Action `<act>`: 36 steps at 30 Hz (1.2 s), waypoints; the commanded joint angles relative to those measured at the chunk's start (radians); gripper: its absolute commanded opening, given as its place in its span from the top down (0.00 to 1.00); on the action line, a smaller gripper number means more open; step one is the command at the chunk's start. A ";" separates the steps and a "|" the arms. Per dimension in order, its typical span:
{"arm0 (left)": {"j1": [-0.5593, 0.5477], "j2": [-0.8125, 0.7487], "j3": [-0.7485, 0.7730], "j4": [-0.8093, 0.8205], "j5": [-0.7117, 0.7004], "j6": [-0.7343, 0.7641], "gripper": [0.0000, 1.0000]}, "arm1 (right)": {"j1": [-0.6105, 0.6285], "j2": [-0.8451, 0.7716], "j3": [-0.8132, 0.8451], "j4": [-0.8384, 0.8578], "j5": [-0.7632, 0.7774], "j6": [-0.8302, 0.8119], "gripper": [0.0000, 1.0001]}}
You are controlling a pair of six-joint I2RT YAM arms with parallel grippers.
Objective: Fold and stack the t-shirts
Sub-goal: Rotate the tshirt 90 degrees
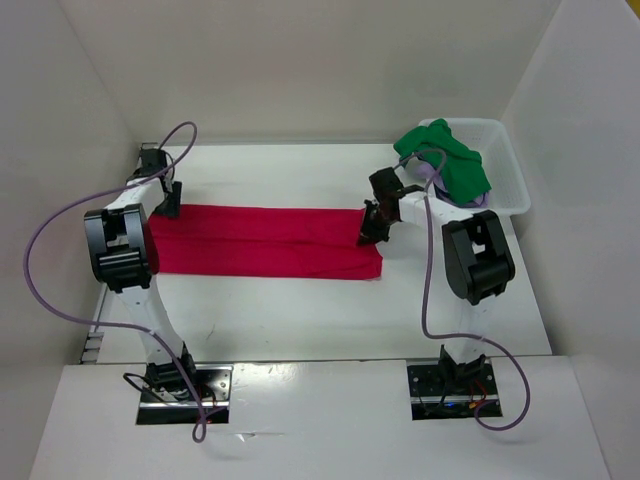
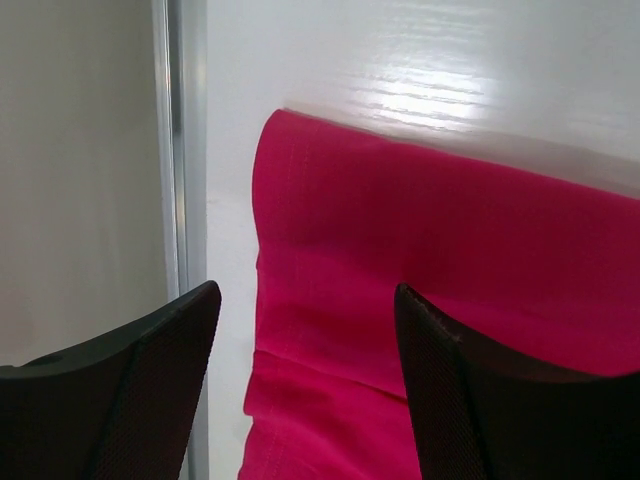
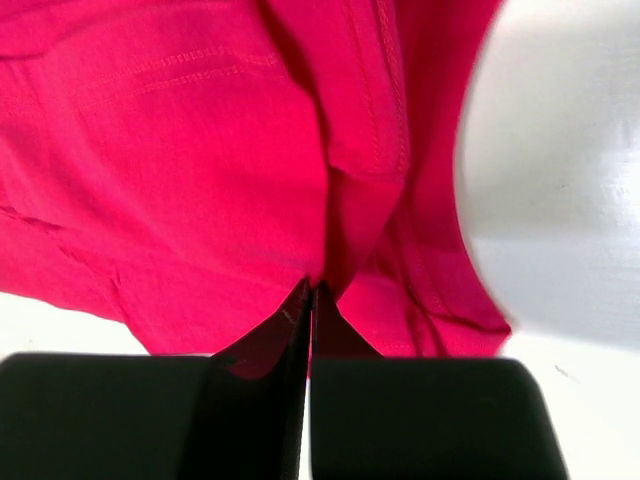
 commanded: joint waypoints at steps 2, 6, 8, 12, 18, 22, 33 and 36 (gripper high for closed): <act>0.023 0.020 0.031 0.035 -0.008 0.030 0.23 | -0.005 -0.080 -0.034 -0.015 0.011 0.011 1.00; 0.034 0.054 0.052 0.035 -0.017 0.051 0.23 | -0.005 -0.080 -0.076 -0.015 0.011 0.011 0.97; 0.034 0.054 0.064 0.035 -0.017 0.051 0.23 | -0.005 -0.068 -0.076 -0.015 0.011 0.011 0.62; 0.034 0.000 0.078 0.024 0.007 0.073 0.20 | -0.005 -0.161 -0.091 -0.064 0.065 0.029 0.34; 0.065 0.054 0.132 0.013 0.007 0.114 0.16 | -0.005 -0.310 -0.231 -0.063 0.130 0.121 0.25; 0.085 0.107 0.163 0.013 0.020 0.105 0.16 | -0.005 -0.271 -0.313 -0.006 0.090 0.155 0.24; 0.115 0.108 0.150 0.022 0.029 0.123 0.12 | -0.005 -0.183 -0.369 0.074 0.025 0.175 0.76; 0.137 0.089 0.150 0.009 0.050 0.114 0.12 | -0.030 -0.154 -0.329 0.074 0.025 0.152 1.00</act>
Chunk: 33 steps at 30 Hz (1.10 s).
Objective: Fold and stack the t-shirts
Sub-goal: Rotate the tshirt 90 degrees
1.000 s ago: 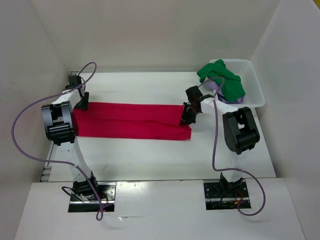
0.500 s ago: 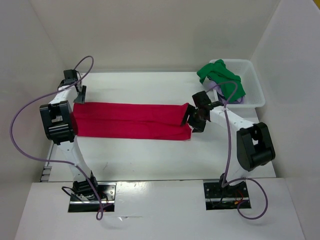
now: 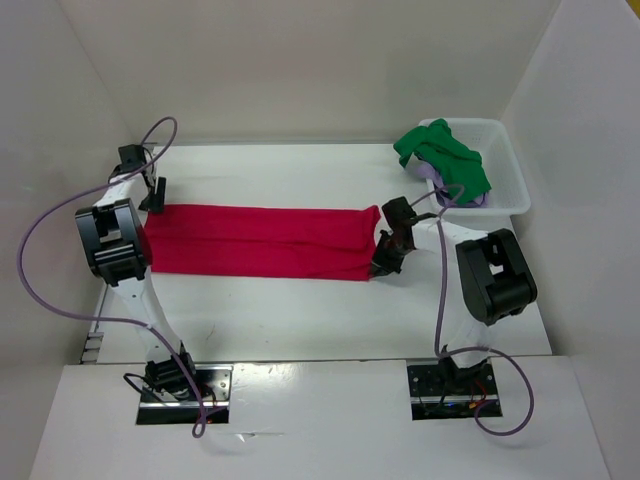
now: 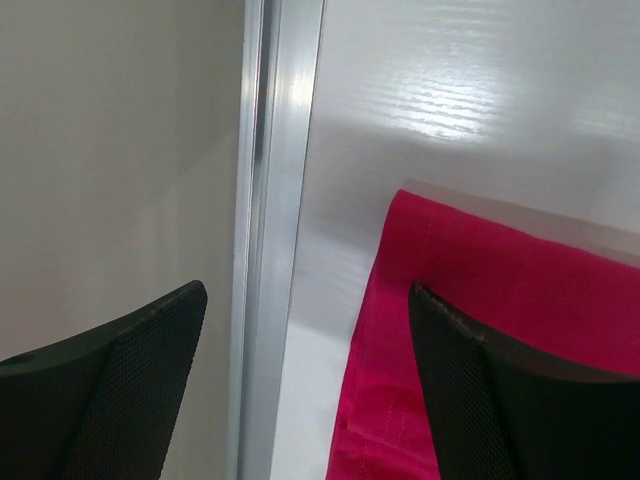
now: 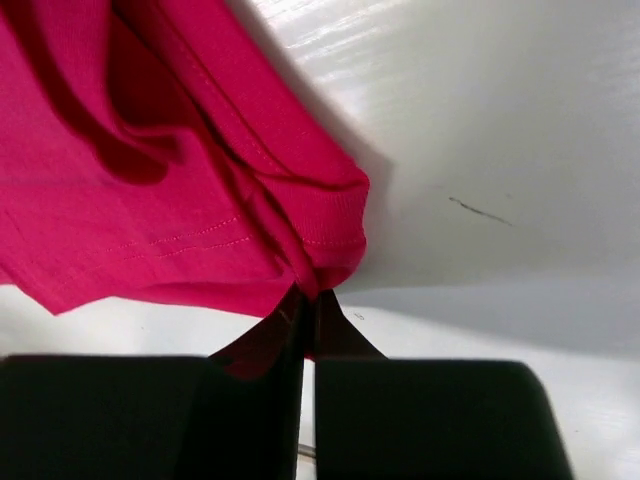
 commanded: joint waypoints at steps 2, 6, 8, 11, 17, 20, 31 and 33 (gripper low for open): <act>0.046 -0.068 -0.001 -0.028 0.052 0.014 0.11 | -0.056 0.082 0.059 0.047 0.030 -0.037 1.00; 0.088 -0.123 -0.010 -0.057 0.096 0.014 0.09 | -0.103 0.213 0.297 0.006 0.087 -0.106 1.00; 0.097 -0.149 -0.030 -0.092 0.107 0.014 0.07 | -0.113 0.333 0.487 -0.047 0.121 -0.149 1.00; 0.097 -0.196 -0.062 -0.118 0.157 0.032 0.07 | -0.113 0.461 0.787 -0.120 0.154 -0.198 1.00; 0.097 -0.283 -0.167 -0.180 0.295 0.066 0.06 | -0.071 0.844 1.490 -0.460 0.341 -0.274 0.41; 0.088 -0.306 -0.197 -0.189 0.296 0.066 0.05 | -0.048 1.000 2.016 -0.715 0.427 -0.282 0.15; 0.134 -0.503 -0.252 -0.246 0.358 -0.046 0.04 | 0.211 0.532 1.745 -0.769 0.697 -0.303 0.00; 0.177 -0.612 -0.311 -0.236 0.389 -0.057 0.03 | 0.298 0.403 1.627 -0.734 0.737 -0.315 0.00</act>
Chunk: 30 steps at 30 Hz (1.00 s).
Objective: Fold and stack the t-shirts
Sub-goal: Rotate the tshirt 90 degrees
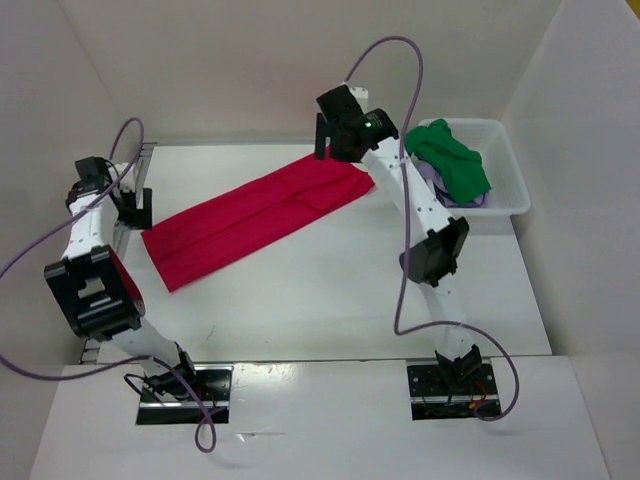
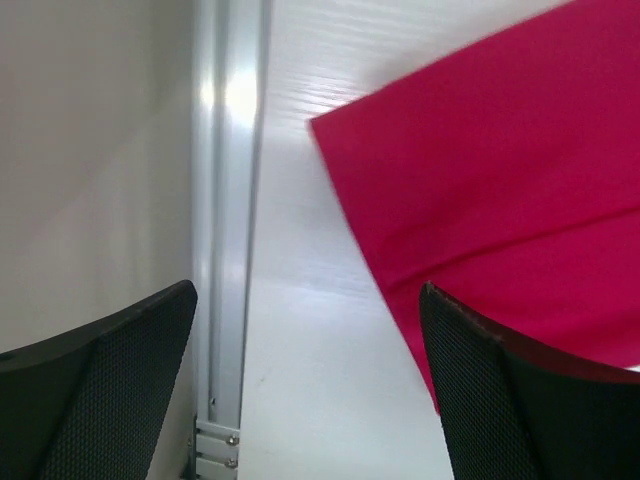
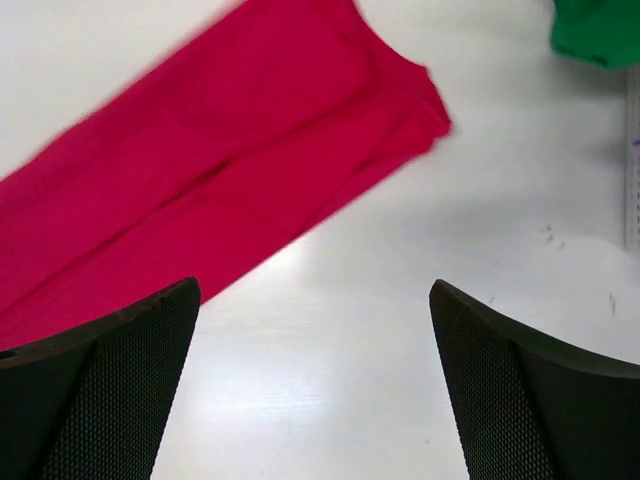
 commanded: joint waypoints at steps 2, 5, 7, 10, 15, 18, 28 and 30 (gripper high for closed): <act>0.080 -0.242 -0.072 0.005 0.104 -0.076 0.01 | 0.165 -0.360 -0.400 0.158 0.150 -0.049 0.00; 0.108 -0.286 -0.121 0.018 0.124 -0.076 0.00 | 0.289 -0.530 -0.787 0.451 -0.003 -0.013 0.00; 0.120 -0.253 -0.121 0.027 0.149 -0.087 0.00 | 0.354 -0.531 -0.886 0.542 -0.089 0.056 0.00; 0.120 -0.120 -0.062 0.023 0.254 -0.076 0.00 | 0.424 -0.351 -0.759 0.541 -0.129 0.112 0.00; 0.120 0.089 0.075 -0.019 0.296 -0.010 0.02 | 0.481 -0.105 -0.526 0.428 -0.252 0.265 0.20; 0.108 0.128 0.066 0.050 0.215 0.045 0.02 | 0.527 -0.045 -0.508 0.486 -0.237 0.340 0.31; 0.037 0.309 0.141 0.105 0.097 0.058 0.06 | 0.567 0.488 0.279 0.311 -0.267 0.405 0.43; 0.007 0.309 0.116 0.127 0.062 0.076 0.09 | 0.567 0.504 0.229 0.313 -0.269 0.422 0.43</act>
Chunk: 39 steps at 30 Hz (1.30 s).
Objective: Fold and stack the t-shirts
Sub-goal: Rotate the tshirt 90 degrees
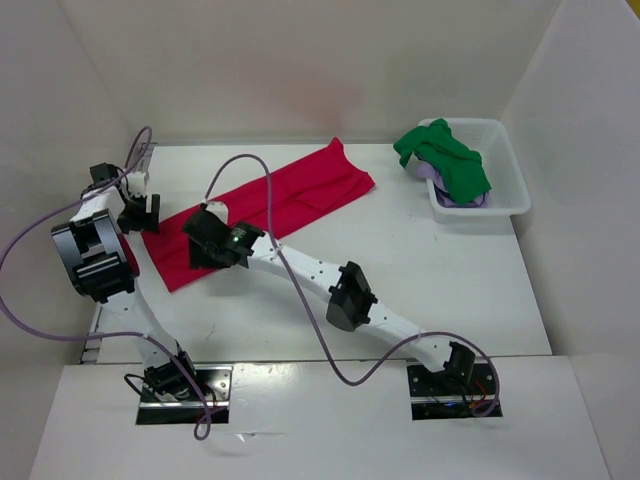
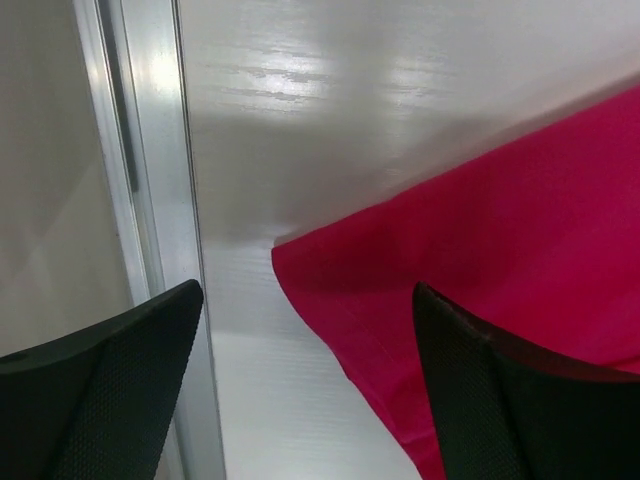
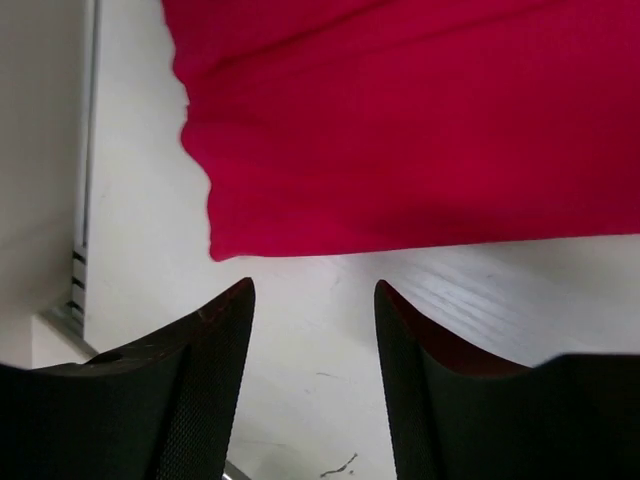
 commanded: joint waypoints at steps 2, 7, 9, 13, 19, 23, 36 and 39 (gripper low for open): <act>-0.034 -0.001 -0.045 0.052 -0.071 0.060 0.13 | -0.012 0.150 0.260 -0.170 0.001 0.047 0.40; -0.044 -0.001 -0.085 0.065 -0.071 0.099 0.25 | -0.041 0.054 0.261 -0.313 0.272 0.004 0.30; -0.053 -0.001 -0.097 0.074 -0.071 0.124 0.27 | -0.098 -0.025 0.268 -0.440 0.429 -0.014 0.22; -0.053 0.019 -0.119 0.095 -0.099 0.136 0.27 | -0.219 -0.147 0.208 -0.440 0.451 -0.214 0.16; -0.053 0.019 -0.138 0.126 -0.118 0.136 0.28 | -0.463 -0.257 0.065 -0.440 0.364 -0.246 0.10; -0.053 0.019 -0.148 0.126 -0.140 0.136 0.33 | -0.639 -0.257 -0.048 -0.440 0.259 -0.274 0.10; -0.053 0.068 -0.178 0.115 -0.163 0.158 0.51 | -0.773 -0.077 -0.053 -0.379 0.075 -0.324 0.15; -0.053 0.059 -0.198 0.115 -0.163 0.158 0.51 | -0.782 -0.020 -0.030 -0.379 0.061 -0.324 0.18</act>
